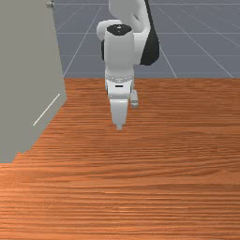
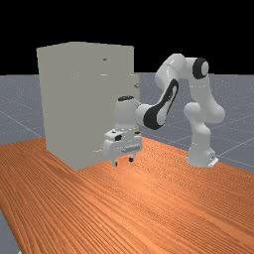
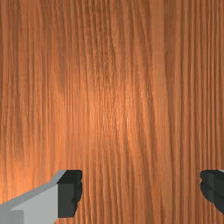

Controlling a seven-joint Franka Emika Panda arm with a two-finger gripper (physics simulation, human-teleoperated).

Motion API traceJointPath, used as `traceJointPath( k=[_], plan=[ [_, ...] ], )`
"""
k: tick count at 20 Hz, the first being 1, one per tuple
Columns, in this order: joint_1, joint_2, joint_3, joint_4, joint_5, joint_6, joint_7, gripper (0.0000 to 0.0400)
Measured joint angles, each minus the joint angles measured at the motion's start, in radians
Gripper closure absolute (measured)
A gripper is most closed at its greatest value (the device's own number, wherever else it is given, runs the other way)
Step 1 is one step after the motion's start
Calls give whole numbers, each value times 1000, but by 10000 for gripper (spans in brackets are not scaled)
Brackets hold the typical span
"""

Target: Open the cabinet door

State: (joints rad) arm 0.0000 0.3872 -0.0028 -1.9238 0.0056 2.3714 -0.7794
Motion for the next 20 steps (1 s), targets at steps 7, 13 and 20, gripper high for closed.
traceJointPath(
  k=[7, 13, 20],
  plan=[
    [-9, -422, -59, -361, 45, -178, 675, 315],
    [-59, -594, -39, -506, 147, -164, 1312, 396],
    [-72, -1043, -38, -775, 156, -205, 1332, 400]
  ],
)
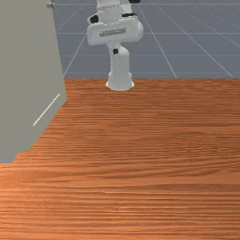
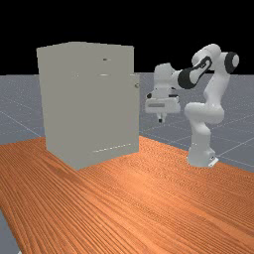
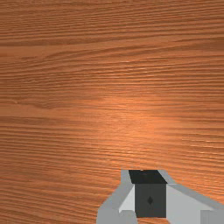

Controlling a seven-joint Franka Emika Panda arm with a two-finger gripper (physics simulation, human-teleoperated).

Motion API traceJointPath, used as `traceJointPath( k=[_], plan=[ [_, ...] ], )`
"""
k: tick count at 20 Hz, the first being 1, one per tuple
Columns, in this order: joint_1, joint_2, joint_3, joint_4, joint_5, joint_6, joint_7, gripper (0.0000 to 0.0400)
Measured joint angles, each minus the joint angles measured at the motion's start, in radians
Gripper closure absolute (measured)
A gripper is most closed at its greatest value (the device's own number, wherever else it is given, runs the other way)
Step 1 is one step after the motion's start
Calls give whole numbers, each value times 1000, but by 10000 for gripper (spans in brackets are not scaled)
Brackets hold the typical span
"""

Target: Open the cabinet door

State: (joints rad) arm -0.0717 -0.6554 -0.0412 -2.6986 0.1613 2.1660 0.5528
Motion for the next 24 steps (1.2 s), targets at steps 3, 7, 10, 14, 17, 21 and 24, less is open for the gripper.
traceJointPath(
  k=[3, 7, 10, 14, 17, 21, 24],
  plan=[
    [-2, -221, -13, -91, 2, -94, -14, 400],
    [-30, -486, -32, -176, -30, -200, -43, 400],
    [-121, -609, -119, -154, -116, -296, -108, 400],
    [-251, -587, -289, 9, -238, -328, -188, 400],
    [-295, -573, -361, 100, -284, -319, -219, 400],
    [-311, -547, -433, 191, -274, -213, -201, 400],
    [-310, -514, -441, 174, -261, 61, -144, 400]
  ],
)
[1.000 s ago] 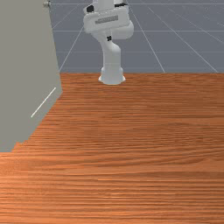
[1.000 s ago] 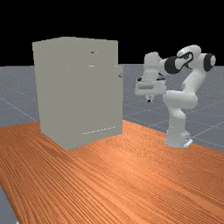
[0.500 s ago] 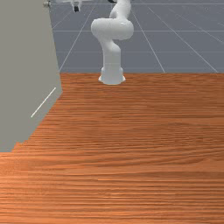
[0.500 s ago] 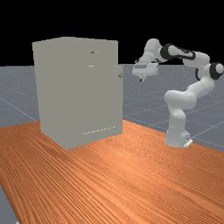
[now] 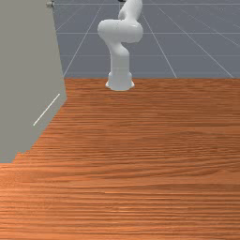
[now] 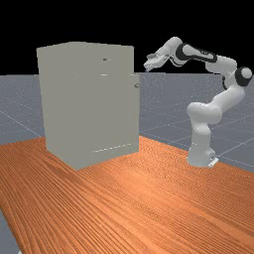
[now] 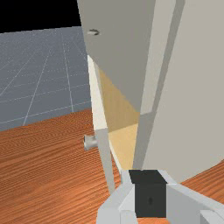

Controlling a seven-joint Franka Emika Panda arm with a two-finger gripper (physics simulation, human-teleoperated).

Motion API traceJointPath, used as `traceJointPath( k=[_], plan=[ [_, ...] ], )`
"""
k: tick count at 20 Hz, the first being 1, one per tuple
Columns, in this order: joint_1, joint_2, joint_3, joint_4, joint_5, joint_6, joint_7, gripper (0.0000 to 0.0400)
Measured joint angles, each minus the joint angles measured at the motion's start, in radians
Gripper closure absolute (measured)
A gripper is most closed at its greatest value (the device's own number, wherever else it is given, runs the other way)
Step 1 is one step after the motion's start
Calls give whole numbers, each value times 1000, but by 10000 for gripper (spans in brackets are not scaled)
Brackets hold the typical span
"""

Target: Open the cabinet door

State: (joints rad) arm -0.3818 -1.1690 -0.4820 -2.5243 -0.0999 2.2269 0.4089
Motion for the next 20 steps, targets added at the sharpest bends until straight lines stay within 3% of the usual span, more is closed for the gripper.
traceJointPath(
  k=[4, 9, 10, 12, 13, 14, 15, 20],
  plan=[
    [2, 48, 30, -104, -1, 306, 61, 400],
    [21, 25, 67, -233, 2, 475, 86, 399],
    [25, 10, 81, -264, 1, 506, 94, 349],
    [13, -5, 119, -318, -10, 555, 115, 289],
    [6, 6, 138, -350, -16, 571, 126, 186],
    [2, 15, 151, -373, -20, 580, 132, 124],
    [1, 19, 155, -386, -22, 586, 134, 95],
    [-3, 15, 153, -399, -30, 596, 136, 86]
  ],
)
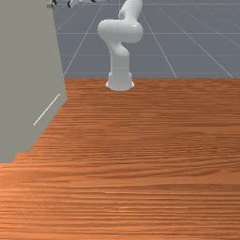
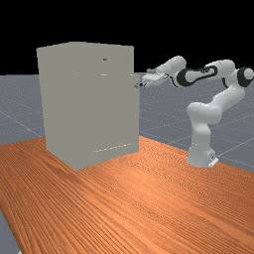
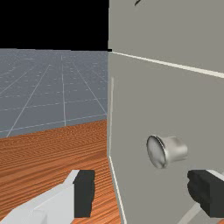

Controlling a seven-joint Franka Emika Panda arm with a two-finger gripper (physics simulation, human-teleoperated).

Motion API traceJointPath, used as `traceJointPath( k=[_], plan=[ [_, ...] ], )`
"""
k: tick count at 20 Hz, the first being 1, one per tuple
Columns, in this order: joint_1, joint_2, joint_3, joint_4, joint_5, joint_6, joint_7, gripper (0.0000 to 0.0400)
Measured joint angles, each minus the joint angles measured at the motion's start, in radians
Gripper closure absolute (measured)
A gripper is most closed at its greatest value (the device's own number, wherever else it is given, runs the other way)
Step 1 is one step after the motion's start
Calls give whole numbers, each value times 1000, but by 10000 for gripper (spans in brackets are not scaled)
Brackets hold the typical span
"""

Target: Open the cabinet door

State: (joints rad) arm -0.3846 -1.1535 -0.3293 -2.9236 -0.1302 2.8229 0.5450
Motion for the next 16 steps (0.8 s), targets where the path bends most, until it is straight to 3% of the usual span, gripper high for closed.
traceJointPath(
  k=[4, 8, 11, 16],
  plan=[
    [3, -10, -6, -9, -1, -3, 2, 72],
    [9, 6, -68, 14, 7, 1, -21, 140],
    [-11, 39, -139, 67, 4, 24, -54, 41],
    [4, 71, -141, 79, 3, 62, -55, 3]
  ],
)
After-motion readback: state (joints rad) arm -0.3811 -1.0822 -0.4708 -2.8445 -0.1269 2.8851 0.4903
